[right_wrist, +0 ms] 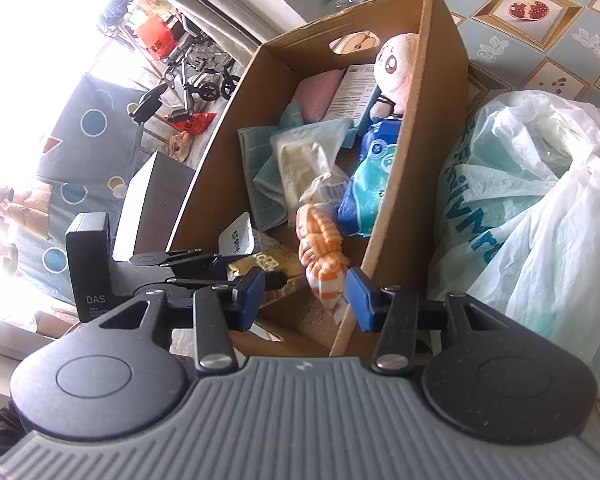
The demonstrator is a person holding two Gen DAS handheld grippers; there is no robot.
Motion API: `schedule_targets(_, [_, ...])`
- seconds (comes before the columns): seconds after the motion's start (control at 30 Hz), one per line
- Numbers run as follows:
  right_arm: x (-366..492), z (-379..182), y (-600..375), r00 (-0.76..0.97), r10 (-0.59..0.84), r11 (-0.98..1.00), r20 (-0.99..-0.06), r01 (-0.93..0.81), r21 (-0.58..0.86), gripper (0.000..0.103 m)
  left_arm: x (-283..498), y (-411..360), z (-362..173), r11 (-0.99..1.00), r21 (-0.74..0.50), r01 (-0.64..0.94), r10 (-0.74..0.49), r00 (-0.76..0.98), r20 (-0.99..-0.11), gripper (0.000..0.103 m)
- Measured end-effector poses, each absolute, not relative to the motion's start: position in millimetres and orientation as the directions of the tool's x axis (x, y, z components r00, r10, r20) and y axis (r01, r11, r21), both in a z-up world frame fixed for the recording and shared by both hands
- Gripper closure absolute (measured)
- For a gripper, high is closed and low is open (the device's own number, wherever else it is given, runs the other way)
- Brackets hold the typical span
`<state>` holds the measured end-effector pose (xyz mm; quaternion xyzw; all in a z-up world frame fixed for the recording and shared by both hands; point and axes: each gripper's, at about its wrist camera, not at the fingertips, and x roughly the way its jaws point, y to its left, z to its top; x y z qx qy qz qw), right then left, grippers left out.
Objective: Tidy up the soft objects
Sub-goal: 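Lower the towel roll and gold package into the box and open both grippers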
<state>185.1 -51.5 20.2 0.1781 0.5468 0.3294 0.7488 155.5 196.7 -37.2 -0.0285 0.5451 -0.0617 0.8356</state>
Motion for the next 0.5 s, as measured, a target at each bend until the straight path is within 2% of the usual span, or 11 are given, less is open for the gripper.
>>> schedule_targets(0.17, [183,24,-51,0.194,0.69,0.718,-0.697,-0.304,0.626,0.057,146,198,-20,0.99,-0.119,0.076,-0.141,0.439,-0.887,0.054])
schedule_targets(0.3, [183,23,-50,0.193,0.689,0.719,-0.699,-0.303,0.625,0.057,136,201,2,0.993,-0.096,0.073,-0.12,0.533,-0.838,0.054])
schedule_targets(0.5, [183,19,-45,0.182,0.691,0.717,-0.7,-0.297,0.631,0.056,140,193,-6,0.995,-0.079,0.059,-0.098,0.578,-0.81,0.054])
